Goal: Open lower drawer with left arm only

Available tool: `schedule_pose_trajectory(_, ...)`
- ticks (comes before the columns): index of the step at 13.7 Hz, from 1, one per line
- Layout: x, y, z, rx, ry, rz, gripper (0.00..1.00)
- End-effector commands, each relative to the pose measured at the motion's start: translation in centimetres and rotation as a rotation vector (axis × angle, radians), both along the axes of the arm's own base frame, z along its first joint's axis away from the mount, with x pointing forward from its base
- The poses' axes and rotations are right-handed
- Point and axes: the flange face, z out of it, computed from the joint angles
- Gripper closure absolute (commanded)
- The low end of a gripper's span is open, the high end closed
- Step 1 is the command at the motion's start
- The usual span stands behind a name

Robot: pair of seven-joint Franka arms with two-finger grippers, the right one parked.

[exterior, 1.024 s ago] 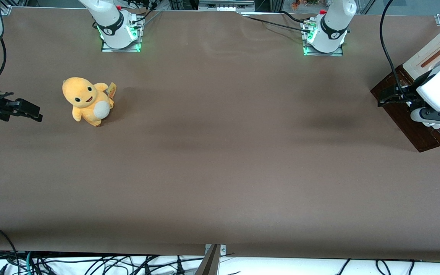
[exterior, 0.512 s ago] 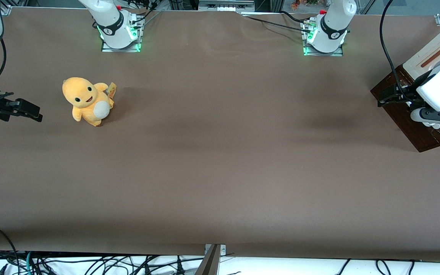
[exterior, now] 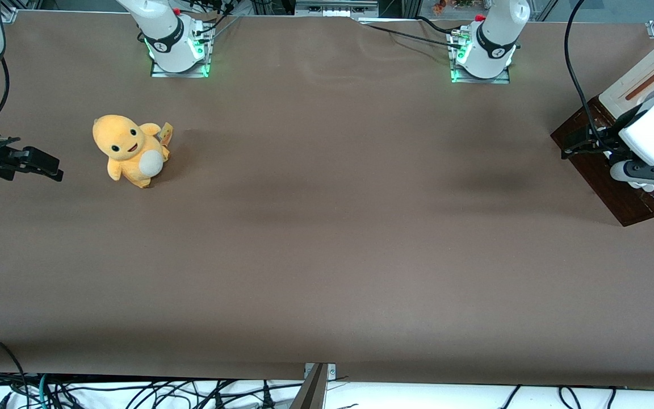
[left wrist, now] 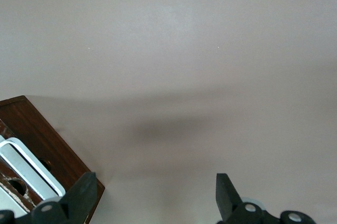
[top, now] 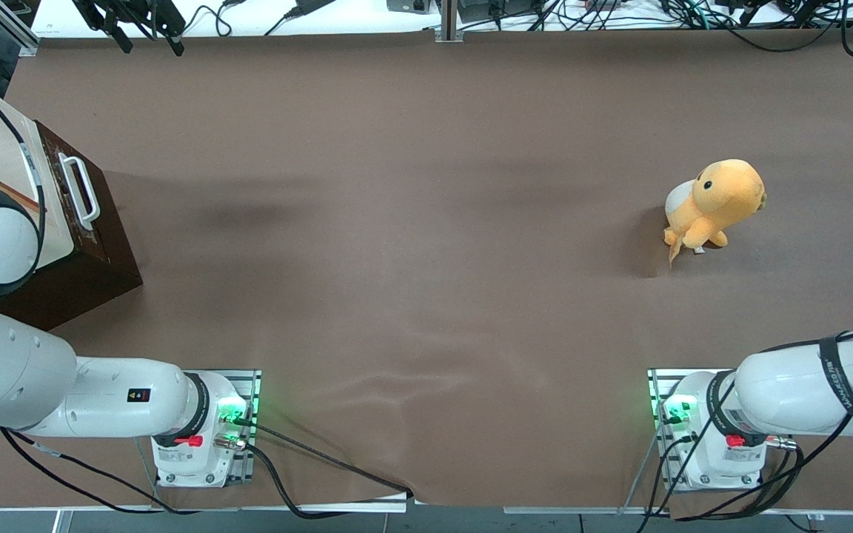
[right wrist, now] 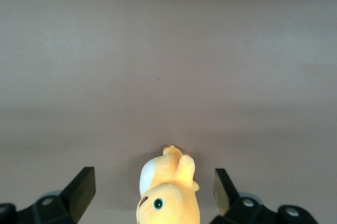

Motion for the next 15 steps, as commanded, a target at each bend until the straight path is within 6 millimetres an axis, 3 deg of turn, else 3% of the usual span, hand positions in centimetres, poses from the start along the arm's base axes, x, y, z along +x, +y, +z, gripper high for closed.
schedule_pose_trajectory(1, -0.2, 0.1, 0.0, 0.019, -0.005, 0.002, 0.00)
schedule_pose_trajectory(6, -0.1, 0.3, -0.4, 0.019, 0.004, 0.007, 0.00)
schedule_pose_trajectory(9, 0.7, 0.4, -3.1, 0.032, 0.064, 0.111, 0.00)
schedule_pose_trajectory(12, 1.9, -0.8, -8.3, 0.136, 0.163, 0.254, 0.00)
schedule_pose_trajectory(13, 2.2, -1.1, -11.0, 0.207, 0.225, 0.268, 0.00)
schedule_pose_trajectory(15, 2.6, 0.6, -17.3, 0.382, 0.346, 0.277, 0.00)
